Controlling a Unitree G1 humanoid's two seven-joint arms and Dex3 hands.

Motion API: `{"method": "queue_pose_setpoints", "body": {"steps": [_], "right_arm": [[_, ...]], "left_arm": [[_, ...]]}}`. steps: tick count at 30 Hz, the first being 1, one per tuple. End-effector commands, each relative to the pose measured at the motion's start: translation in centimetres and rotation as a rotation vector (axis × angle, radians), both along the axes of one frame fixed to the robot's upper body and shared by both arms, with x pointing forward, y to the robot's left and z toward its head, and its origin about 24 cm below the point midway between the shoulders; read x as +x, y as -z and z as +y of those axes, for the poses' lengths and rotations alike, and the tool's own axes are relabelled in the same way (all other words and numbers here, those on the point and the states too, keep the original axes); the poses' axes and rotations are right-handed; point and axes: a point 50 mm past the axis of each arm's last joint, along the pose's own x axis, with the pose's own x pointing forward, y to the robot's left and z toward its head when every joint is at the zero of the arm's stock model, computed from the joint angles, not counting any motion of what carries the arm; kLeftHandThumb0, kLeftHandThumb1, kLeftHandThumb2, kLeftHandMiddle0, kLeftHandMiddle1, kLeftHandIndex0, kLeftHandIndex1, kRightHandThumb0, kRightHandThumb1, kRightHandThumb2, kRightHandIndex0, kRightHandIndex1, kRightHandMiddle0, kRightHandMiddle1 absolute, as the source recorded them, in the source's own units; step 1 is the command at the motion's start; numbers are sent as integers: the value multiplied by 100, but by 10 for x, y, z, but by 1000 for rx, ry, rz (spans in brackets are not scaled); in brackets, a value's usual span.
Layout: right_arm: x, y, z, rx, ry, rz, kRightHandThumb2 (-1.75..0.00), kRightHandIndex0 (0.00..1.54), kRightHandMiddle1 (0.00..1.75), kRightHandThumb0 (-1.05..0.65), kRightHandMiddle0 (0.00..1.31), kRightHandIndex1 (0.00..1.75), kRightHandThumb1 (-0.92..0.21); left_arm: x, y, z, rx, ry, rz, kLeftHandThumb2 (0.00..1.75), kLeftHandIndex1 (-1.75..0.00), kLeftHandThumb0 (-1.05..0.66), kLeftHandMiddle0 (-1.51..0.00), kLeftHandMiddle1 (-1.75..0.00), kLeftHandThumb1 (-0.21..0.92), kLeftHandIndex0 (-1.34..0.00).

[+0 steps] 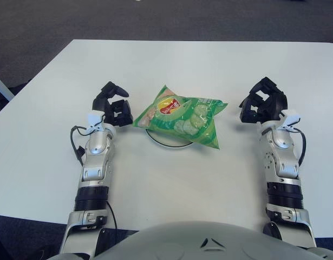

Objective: Put the snack into the plate.

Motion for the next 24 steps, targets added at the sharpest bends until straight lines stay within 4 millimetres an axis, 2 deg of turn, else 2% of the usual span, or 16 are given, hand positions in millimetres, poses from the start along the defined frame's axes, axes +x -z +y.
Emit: {"method": "queue_pose_setpoints", "body": {"steps": [1,24], "right_arm": [[-14,31,9,92,3,117,-175,98,175,0,71,159,11],[-11,48,16,106,-80,155,-175,97,175,0,71,160,11]], "left_arm": [[-19,39,-9,-76,-2,144,144,-175,-52,-133,-175,22,-70],[-21,38,-9,-53,-11,160,144,-175,-52,-134,-175,21,-70]]}}
